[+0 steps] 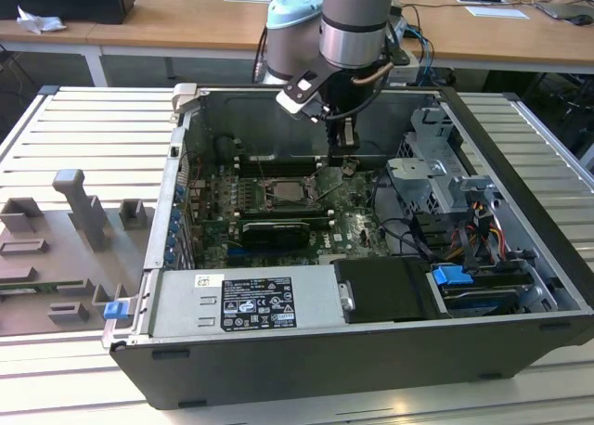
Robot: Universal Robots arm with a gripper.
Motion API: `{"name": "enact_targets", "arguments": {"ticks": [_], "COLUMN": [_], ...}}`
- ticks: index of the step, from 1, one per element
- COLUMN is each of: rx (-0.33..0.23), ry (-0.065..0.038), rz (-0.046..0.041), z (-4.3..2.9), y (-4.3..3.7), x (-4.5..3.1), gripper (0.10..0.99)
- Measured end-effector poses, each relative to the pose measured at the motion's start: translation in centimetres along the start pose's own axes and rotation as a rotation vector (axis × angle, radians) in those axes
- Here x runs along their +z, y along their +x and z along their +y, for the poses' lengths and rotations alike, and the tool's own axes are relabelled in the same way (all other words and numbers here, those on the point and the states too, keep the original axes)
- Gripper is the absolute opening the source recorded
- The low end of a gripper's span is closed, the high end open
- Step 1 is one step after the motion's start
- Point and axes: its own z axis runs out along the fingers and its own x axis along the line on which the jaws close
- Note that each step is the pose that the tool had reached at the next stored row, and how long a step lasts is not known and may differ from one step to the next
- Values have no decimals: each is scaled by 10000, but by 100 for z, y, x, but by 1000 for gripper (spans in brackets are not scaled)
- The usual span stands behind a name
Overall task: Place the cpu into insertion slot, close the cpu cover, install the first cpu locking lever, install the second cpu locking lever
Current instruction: 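Close the cpu cover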
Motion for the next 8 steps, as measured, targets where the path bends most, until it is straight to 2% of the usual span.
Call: {"name": "enact_targets", "arguments": {"ticks": [8], "rx": [0], "ry": [-1], "rz": [1], "z": [49], "y": [0], "x": [6], "gripper": [106]}}
